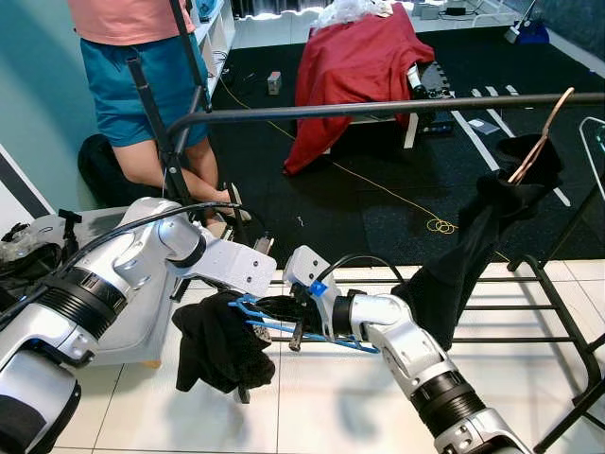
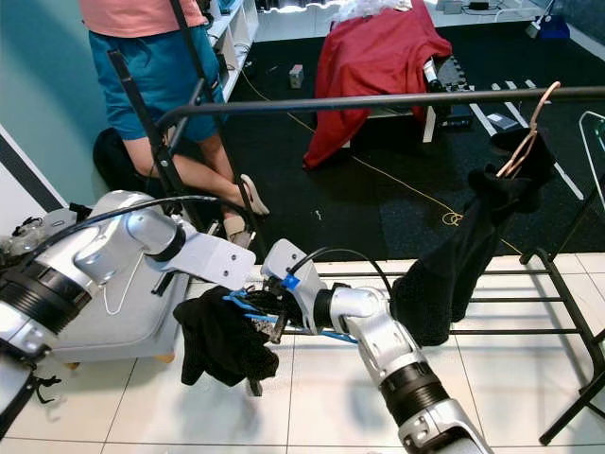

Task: Hang hanger

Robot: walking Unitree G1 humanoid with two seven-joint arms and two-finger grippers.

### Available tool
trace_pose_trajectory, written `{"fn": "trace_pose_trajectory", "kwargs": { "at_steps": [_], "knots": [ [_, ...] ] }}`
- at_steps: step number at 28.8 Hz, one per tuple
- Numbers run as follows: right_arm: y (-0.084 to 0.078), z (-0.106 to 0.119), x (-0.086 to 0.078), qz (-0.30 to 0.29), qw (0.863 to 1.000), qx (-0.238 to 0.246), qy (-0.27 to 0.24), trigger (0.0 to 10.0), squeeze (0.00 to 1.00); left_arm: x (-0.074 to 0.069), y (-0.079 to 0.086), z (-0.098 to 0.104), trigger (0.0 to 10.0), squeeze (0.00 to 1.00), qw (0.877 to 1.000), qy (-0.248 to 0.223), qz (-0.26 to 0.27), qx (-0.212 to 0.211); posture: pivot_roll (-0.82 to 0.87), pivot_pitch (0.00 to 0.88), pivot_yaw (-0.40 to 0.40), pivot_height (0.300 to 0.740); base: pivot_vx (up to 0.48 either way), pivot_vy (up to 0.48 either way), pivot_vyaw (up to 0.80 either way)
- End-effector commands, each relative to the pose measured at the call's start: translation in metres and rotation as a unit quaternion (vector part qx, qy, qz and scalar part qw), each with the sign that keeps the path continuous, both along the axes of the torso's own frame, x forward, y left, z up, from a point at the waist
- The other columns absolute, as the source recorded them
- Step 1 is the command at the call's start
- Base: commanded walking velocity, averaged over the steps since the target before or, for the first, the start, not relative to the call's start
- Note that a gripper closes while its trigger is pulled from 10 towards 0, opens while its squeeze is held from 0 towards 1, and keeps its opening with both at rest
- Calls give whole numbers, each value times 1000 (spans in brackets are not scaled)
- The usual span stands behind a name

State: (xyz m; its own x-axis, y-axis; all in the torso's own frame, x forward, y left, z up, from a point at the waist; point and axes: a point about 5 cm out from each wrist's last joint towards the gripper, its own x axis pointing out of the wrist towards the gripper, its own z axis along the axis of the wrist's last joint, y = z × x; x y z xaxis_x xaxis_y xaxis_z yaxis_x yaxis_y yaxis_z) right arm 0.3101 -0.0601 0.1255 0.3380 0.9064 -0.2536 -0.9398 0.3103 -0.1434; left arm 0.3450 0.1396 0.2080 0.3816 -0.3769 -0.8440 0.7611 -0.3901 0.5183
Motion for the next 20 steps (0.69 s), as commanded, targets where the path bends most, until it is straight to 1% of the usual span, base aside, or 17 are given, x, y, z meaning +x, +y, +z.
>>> {"fn": "trace_pose_trajectory", "kwargs": {
  "at_steps": [1, 6, 11, 12, 13, 15, 17, 20],
  "knots": [
    [3, -2, -5, 14, 1000, 0, 5, 0, 0, -1, 6, 4, 0, 0, 1000, -5, 2, 7, -20, 103, 98, 740, 0, 0, 0],
    [2, -3, -4, 24, 1000, -3, 11, 0, 0, -4, 1, 4, 0, 0, 1000, -1, -7, 6, -21, 104, 90, 740, 0, 0, 0],
    [3, 0, -4, 34, 999, 0, 9, 0, 0, -4, 0, 4, 0, 0, 1000, 0, -8, 6, -23, 106, 89, 740, 0, 0, 0],
    [5, 3, -4, 40, 999, 8, 6, 6275, 290, -4, 0, 5, 0, 0, 1000, 0, -9, 7, -24, 107, 91, 740, 0, 0, 0],
    [7, 6, -5, 45, 999, 15, 0, 10000, 992, -4, 0, 6, 0, 0, 1000, -1, -9, 7, -24, 109, 91, 740, 0, 0, 0],
    [8, 9, -5, 47, 999, 21, -3, 10000, 992, -4, 0, 6, 0, 0, 1000, -1, -10, 7, -24, 109, 91, 740, 0, 0, 0],
    [9, 8, -6, 52, 999, 18, -3, 10000, 1000, -4, -1, 6, 0, 0, 1000, -1, -11, 7, -23, 110, 91, 740, 0, 0, 0],
    [11, 8, -5, 50, 999, 7, -15, 10000, 1000, -5, -2, 9, 0, 0, 1000, -3, -13, 7, -22, 114, 85, 740, 0, 0, 0]
  ]
}}
